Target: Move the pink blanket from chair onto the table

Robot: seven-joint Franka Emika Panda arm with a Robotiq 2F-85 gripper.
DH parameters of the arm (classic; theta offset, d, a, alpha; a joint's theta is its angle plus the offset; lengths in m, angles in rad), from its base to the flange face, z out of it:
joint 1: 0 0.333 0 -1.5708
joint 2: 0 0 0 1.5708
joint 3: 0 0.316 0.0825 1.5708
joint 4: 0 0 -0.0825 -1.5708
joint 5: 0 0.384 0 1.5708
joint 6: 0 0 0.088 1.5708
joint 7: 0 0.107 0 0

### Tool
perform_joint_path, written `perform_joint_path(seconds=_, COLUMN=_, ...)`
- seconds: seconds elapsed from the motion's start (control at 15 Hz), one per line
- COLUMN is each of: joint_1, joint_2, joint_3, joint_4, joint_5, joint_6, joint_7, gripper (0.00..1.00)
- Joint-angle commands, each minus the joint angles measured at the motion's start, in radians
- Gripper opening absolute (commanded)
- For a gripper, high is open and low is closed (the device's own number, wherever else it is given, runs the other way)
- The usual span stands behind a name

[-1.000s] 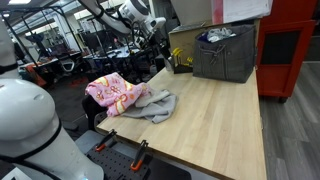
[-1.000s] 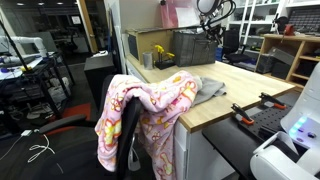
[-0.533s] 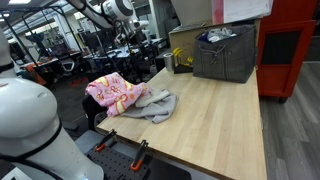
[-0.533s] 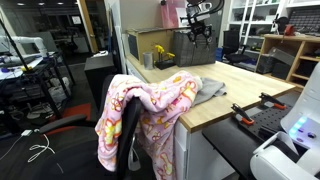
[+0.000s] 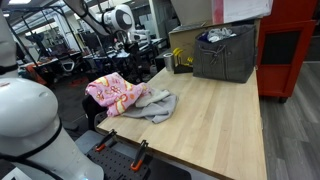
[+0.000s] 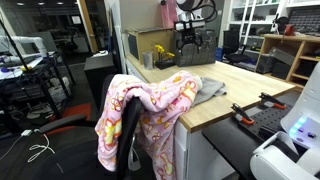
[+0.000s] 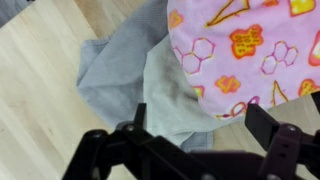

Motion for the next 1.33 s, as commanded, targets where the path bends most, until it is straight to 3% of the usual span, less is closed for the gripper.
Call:
perform_joint_path(seconds=0.0, joint_1=-0.014, joint_2=0.056, joint_3=-0.009, joint_4=-0.004, joint_5=0.045, joint_6=0.063, joint_7=-0.219, gripper=1.0)
perform_joint_path(seconds=0.53, joint_1=-0.033, joint_2=0.168, joint_3=0.004, joint_4=-0.005, joint_5=0.171, joint_6=0.05, joint_7=-0.57, gripper=1.0)
perform_joint_path(seconds=1.13, joint_1=-0.048, joint_2=0.31, joint_3=0.008, joint_4=0.019, joint_5=0.267, joint_6=0.047, joint_7=-0.663, gripper=1.0)
perform_joint_path(seconds=1.2, joint_1=-0.052, joint_2=0.321, joint_3=0.012, joint_4=0.02, joint_5=0.279, joint_6=0.047, joint_7=-0.668, gripper=0.95)
perform_joint_path(seconds=1.27, joint_1=-0.055, joint_2=0.331, joint_3=0.017, joint_4=0.021, joint_5=0.297, joint_6=0.046, joint_7=-0.674, gripper=0.74)
